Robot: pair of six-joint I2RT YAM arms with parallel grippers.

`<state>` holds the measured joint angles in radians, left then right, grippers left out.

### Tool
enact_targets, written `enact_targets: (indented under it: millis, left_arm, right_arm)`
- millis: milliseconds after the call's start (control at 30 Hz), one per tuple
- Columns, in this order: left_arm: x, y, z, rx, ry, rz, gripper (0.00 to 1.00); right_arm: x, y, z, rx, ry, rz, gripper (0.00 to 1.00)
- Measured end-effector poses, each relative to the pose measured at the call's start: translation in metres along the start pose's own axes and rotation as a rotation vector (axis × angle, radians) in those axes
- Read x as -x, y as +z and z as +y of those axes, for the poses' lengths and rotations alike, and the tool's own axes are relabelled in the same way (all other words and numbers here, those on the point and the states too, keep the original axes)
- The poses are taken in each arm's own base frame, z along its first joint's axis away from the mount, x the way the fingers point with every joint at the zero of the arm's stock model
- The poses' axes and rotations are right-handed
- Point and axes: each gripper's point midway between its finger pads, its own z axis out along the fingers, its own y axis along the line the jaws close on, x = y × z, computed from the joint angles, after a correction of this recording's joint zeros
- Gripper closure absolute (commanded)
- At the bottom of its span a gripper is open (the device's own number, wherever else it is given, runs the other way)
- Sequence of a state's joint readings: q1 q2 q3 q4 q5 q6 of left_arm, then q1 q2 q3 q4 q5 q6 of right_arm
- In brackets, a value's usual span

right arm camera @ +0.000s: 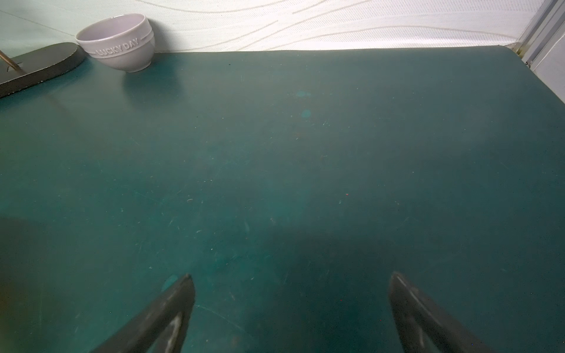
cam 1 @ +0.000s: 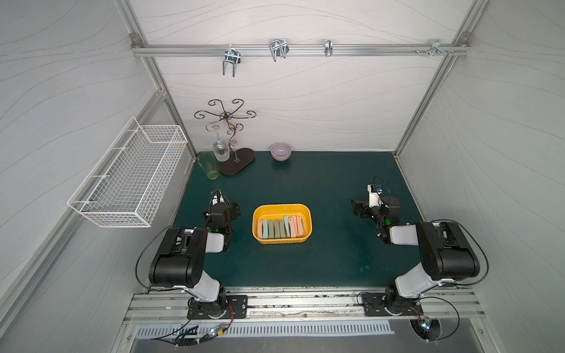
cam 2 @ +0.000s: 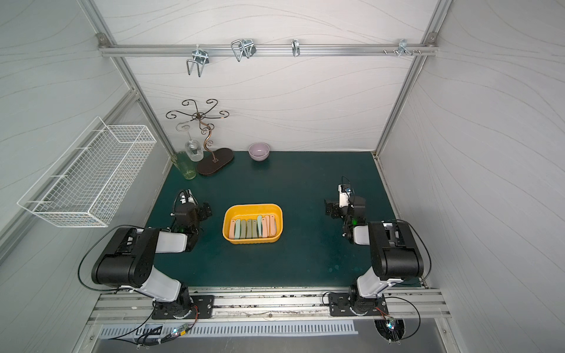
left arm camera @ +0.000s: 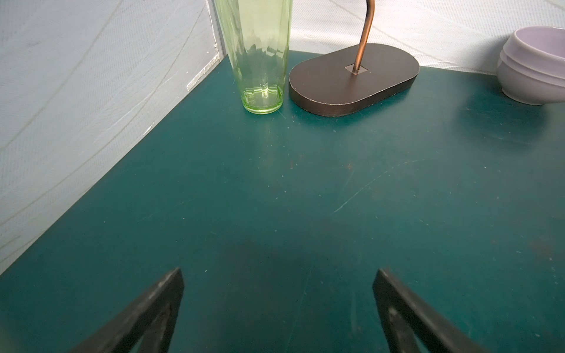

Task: Take the fruit knife out of the storage box
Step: Pick up the fruit knife from the storage box.

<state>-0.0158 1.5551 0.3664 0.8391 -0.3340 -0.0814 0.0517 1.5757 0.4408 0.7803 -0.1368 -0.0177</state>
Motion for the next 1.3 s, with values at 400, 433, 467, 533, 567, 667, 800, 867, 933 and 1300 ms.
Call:
enact_targets:
  millis: [400,433,467,533,567,667,800,867,933,1300]
  left_arm:
    - [0.045,-0.004,-0.023,-0.010,0.066,-0.020,0.01]
    - [0.053,-0.006,-0.025,-0.011,0.066,-0.027,0.01]
    - [0.061,-0.008,-0.025,-0.012,0.065,-0.036,0.01]
    - [0.075,-0.014,-0.025,-0.015,0.062,-0.051,0.01]
    - [0.082,-0.017,-0.025,-0.018,0.061,-0.051,0.01]
    - [0.101,-0.025,-0.028,-0.031,0.050,-0.037,0.02]
    - [0.129,-0.040,-0.041,-0.081,0.020,-0.017,0.03]
    - [0.139,-0.052,-0.051,-0.119,0.007,-0.004,0.07]
    - [0.144,-0.062,-0.059,-0.155,-0.009,0.022,0.09]
    - [0.117,-0.122,-0.087,-0.324,-0.068,0.216,0.27]
  right_arm:
    - [0.066,-0.031,-0.028,-0.151,0.170,-0.066,0.01]
    - [0.079,-0.036,-0.032,-0.172,0.237,-0.068,0.01]
    - [0.090,-0.039,-0.035,-0.184,0.298,-0.063,0.01]
    - [0.108,-0.045,-0.039,-0.190,0.403,-0.054,0.01]
    - [0.116,-0.046,-0.037,-0.173,0.446,-0.052,0.01]
    - [0.113,-0.047,-0.029,-0.122,0.575,0.007,0.01]
    - [0.099,-0.037,-0.004,-0.051,0.641,0.186,0.01]
    - [0.102,-0.031,0.022,-0.001,0.614,0.257,0.01]
    - [0.104,-0.033,0.043,0.045,0.589,0.298,0.01]
    - [0.098,-0.057,0.135,0.245,0.445,0.512,0.43]
